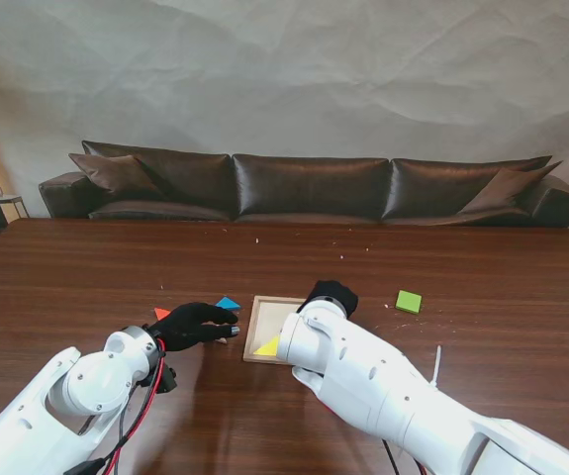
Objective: Assemble the tangram pieces into a square
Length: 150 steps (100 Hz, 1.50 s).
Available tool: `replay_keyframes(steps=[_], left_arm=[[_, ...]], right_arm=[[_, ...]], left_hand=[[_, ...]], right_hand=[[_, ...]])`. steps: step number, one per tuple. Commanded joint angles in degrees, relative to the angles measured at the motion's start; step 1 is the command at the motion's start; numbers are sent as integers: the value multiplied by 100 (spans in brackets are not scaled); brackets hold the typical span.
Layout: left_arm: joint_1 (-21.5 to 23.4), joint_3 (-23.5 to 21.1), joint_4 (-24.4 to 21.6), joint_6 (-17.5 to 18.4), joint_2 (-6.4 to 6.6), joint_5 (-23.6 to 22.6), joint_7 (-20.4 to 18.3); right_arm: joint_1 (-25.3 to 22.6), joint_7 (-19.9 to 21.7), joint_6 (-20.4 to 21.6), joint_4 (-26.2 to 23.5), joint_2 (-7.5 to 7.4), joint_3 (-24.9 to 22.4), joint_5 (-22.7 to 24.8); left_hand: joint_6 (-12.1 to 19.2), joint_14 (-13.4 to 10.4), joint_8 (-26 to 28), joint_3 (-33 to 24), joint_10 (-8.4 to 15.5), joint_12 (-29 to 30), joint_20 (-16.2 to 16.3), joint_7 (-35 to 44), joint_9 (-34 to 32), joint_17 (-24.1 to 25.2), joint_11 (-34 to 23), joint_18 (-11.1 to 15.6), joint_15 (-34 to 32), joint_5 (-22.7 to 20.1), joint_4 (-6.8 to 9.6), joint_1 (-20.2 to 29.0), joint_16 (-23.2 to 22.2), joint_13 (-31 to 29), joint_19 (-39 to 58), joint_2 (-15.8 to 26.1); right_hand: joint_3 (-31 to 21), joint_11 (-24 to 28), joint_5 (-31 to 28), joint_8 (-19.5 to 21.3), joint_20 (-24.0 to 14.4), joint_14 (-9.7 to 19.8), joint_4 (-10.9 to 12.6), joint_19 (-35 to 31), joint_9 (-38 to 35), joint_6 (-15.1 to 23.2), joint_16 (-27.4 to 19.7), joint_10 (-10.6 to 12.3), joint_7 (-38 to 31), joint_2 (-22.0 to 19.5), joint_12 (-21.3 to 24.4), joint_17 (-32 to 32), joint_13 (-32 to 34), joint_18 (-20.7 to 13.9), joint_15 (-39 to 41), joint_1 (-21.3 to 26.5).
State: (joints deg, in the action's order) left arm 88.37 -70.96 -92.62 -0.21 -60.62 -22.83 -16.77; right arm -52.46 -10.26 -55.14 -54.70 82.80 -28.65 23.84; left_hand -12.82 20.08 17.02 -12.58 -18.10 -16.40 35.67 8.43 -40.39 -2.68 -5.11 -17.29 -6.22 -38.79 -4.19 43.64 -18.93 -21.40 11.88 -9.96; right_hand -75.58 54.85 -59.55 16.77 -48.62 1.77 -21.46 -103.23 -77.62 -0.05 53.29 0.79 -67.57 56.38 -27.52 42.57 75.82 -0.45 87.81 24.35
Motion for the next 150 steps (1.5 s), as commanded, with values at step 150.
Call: replay_keyframes(steps=[150], left_arm=[[-18, 19, 10, -57, 1, -29, -174]], right_arm=[[-339, 391, -287, -1014, -294, 136, 804]], left_hand=[[-28, 55, 12, -3, -29, -75, 74, 24, -64, -27, -31, 74, -59, -139, 213, 16, -97, -121, -80, 148]], right_hand=[[569, -643, 10, 1273, 33, 1562, 1145, -781, -601, -1004, -188, -367, 1734, -324, 350, 2601, 26, -842, -206, -1124]])
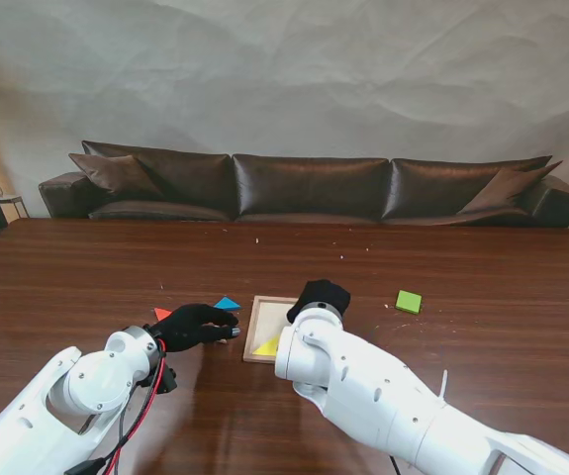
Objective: Assemble the tangram pieces into a square
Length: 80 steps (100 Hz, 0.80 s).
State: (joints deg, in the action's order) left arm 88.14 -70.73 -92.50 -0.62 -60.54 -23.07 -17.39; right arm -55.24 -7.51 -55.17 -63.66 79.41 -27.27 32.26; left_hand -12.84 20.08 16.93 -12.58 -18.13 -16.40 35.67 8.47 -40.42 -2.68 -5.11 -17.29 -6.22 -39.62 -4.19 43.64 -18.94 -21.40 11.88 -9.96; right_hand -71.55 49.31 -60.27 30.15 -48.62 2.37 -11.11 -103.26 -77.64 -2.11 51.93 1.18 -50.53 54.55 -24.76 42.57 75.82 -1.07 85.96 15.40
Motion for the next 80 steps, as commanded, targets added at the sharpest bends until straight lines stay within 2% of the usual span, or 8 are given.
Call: replay_keyframes(steps=[1, 34, 52, 53, 56, 60, 69, 80], left_arm=[[5, -5, -2, -15, -7, -6, -112], [11, -9, -5, -18, -6, -23, -110], [11, -9, -4, -20, -5, -24, -112], [11, -8, -4, -21, -5, -25, -113], [11, -7, -4, -22, -5, -26, -114], [11, -7, -5, -25, -4, -27, -115], [12, -7, -4, -20, -4, -30, -115], [12, -9, 3, -11, -5, -32, -110]], right_arm=[[-60, 103, -284, -123, 44, 3, -56], [-170, -192, -166, -302, 1, -14, -100], [-327, -420, 308, -433, -75, -133, 45], [-337, -420, 368, -453, -92, -141, 47], [-366, -420, 559, -503, -135, -174, 38], [-401, -421, 778, -556, -178, -214, 7], [-442, -345, 1223, -655, -280, -272, -88], [-434, -118, 1534, -741, -380, -273, -226]], left_hand=[[-29, 61, 21, -5, -25, -75, 74, 21, -62, -24, -32, 68, -59, -59, 213, 19, -96, -121, -81, 144], [-29, 63, 20, -5, -26, -77, 74, 20, -74, -28, -36, 70, -60, -56, 213, 21, -96, -127, -80, 149], [-32, 57, 22, -2, -30, -76, 74, 26, -79, -29, -36, 68, -64, -72, 212, 20, -97, -137, -80, 150], [-31, 64, 22, -3, -29, -76, 74, 25, -79, -29, -35, 67, -64, -72, 212, 22, -97, -136, -80, 149], [-28, 63, 22, -5, -37, -76, 74, 26, -84, -31, -37, 67, -63, -74, 212, 26, -97, -134, -79, 153], [-27, 58, 22, -1, -29, -77, 74, 27, -86, -34, -38, 70, -66, -75, 211, 21, -98, -140, -78, 153], [-37, 57, 23, 0, -31, -77, 74, 30, -90, -36, -39, 72, -67, -83, 211, 20, -99, -143, -77, 153], [-35, 57, 24, -2, -31, -78, 74, 31, -96, -42, -40, 65, -69, -87, 212, 22, -99, -145, -75, 150]], right_hand=[[167, -92, 84, -68, 35, 1499, 109, -775, -608, -798, -56, -407, 36, -145, 76, 2601, 28, -777, -25, -227], [364, -435, 320, -121, 79, 1423, 78, -691, -591, -674, -130, -323, 216, -317, 174, 2584, 30, -721, -107, -374], [128, -719, 722, -91, 174, 1178, 356, -571, -381, -167, -211, -186, 278, -1138, -6, 2550, 20, -458, -82, -125], [67, -674, 732, -142, 178, 1176, 307, -569, -346, -109, -206, -171, 289, -1150, -73, 2549, 19, -453, -67, -81], [-220, -551, 914, -849, 203, 1163, -283, -551, -264, 182, -176, -135, -171, -910, -317, 2542, 16, -394, -5, 284], [-628, -391, 1136, -1385, 227, 1152, -632, -531, -196, 538, -118, -101, -682, -583, -489, 2530, 15, -272, 88, 789], [-1082, 60, 1063, -1839, 238, 1207, -697, -543, -94, 1068, 59, -29, -704, -796, -880, 2519, 10, -78, 383, 1342], [-1232, 595, 852, -2146, 238, 1342, -549, -584, -87, 1280, 290, 17, -363, -1080, -1348, 2517, 11, 83, 733, 1406]])
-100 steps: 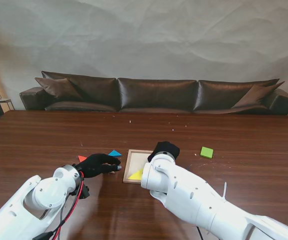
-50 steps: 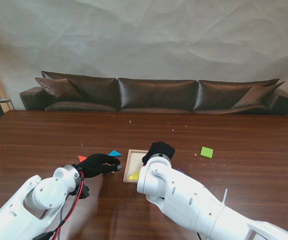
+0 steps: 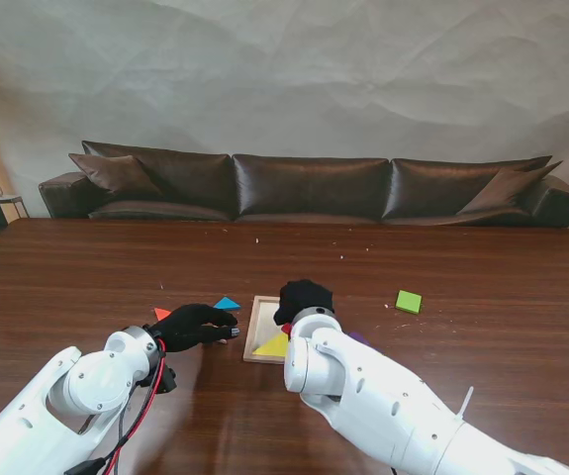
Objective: Assemble the tangram pieces into a square
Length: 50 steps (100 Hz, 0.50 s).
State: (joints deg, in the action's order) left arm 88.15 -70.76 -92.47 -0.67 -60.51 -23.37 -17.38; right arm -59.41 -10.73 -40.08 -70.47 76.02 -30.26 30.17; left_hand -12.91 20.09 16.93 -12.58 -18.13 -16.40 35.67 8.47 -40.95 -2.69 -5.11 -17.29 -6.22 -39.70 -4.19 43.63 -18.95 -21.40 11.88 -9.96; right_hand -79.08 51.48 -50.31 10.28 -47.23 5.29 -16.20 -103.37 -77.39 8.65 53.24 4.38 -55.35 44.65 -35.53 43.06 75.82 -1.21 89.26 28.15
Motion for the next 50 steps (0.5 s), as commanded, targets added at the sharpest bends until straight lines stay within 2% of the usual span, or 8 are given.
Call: replay_keyframes(steps=[1, 20, 50], left_arm=[[11, -5, 0, -6, -8, -2, -110], [9, -5, 4, -7, -8, 6, -113], [11, -8, 5, -14, -11, 8, -104]], right_arm=[[-13, 230, 48, -66, -52, 31, -20], [25, 454, 407, -48, -131, 56, -167], [33, 562, 624, 36, -171, 94, -233]], left_hand=[[-39, 55, 24, -5, -45, -77, 73, 29, -41, -34, -39, 65, -67, -73, 213, 30, -97, -140, -79, 147], [-29, 57, 25, -7, -42, -78, 73, 33, -49, -40, -41, 65, -71, -84, 211, 24, -99, -145, -77, 148], [-26, 54, 24, -10, -33, -80, 74, 31, -52, -40, -41, 61, -74, -81, 209, 27, -100, -151, -76, 152]], right_hand=[[-488, 411, -156, -171, 98, 1073, -23, -577, -117, 218, 175, -291, 140, -102, -297, 2470, 14, 93, 424, 125], [-652, 793, -407, -335, 62, 1222, 169, -698, -245, 416, 393, -329, 288, -106, -604, 2487, 17, 124, 719, 95], [-761, 848, -585, -458, 48, 1222, 290, -767, -345, 523, 455, -360, 341, -37, -702, 2495, 18, 147, 775, 56]])
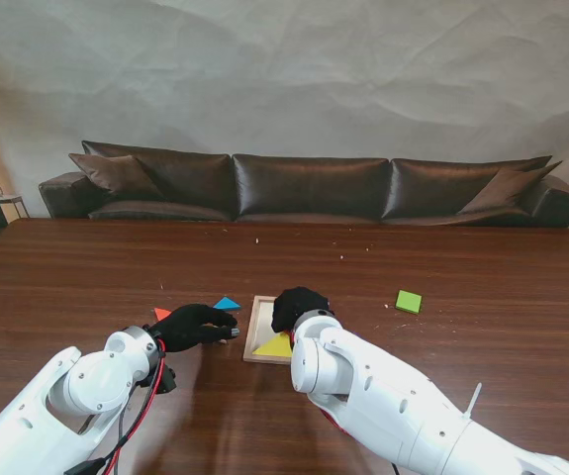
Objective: Assemble the tangram pieces into a square
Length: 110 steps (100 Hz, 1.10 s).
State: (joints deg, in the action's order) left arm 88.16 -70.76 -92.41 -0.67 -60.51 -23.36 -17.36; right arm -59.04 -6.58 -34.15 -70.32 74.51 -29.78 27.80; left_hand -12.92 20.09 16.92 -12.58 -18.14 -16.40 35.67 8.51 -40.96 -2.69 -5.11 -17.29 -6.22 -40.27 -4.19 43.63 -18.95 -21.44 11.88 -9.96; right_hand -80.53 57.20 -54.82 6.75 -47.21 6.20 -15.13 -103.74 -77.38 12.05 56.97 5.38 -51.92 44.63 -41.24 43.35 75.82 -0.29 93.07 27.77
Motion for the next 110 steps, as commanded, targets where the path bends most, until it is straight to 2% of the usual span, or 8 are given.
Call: replay_keyframes(steps=[1, 25, 64, 110], left_arm=[[10, -8, 0, -14, -11, 7, -106], [2, -4, 9, -8, -11, 7, -109], [-8, 2, 21, -2, -10, 5, -110], [-24, 25, 31, -16, -7, 3, -126]], right_arm=[[-1, 153, 33, 26, -21, 50, 6], [95, 344, 25, 106, -75, 171, 67], [139, 325, -53, 264, -70, 173, 112], [112, 263, -82, 306, -65, 91, 92]], left_hand=[[-31, 59, 25, -11, -38, -79, 74, 26, -46, -37, -40, 63, -74, -22, 209, 29, -100, -148, -77, 150], [-39, 70, 25, -13, -42, -78, 74, 26, -40, -36, -36, 65, -71, -22, 209, 31, -99, -141, -77, 149], [-31, 56, 26, -2, -36, -78, 75, 31, -46, -36, -38, 64, -69, -36, 207, 27, -98, -141, -76, 158], [-36, 68, 26, -3, -32, -81, 77, 29, -60, -41, -44, 62, -75, -30, 209, 36, -101, -151, -74, 152]], right_hand=[[-619, 276, -133, -107, 46, 1132, 184, -730, -346, 182, 82, -459, 0, -36, -131, 2466, 18, 54, 395, 94], [-607, 253, -84, -223, 52, 1169, 236, -726, -352, 160, 100, -420, 109, -113, -148, 2467, 19, 31, 399, 34], [-536, 218, 32, -349, 53, 1217, 335, -733, -328, 65, 119, -387, 238, -259, -152, 2469, 21, -3, 393, -27], [-498, 145, 130, -366, 68, 1274, 311, -710, -306, -43, 121, -342, 205, -276, -91, 2469, 24, -42, 358, -63]])
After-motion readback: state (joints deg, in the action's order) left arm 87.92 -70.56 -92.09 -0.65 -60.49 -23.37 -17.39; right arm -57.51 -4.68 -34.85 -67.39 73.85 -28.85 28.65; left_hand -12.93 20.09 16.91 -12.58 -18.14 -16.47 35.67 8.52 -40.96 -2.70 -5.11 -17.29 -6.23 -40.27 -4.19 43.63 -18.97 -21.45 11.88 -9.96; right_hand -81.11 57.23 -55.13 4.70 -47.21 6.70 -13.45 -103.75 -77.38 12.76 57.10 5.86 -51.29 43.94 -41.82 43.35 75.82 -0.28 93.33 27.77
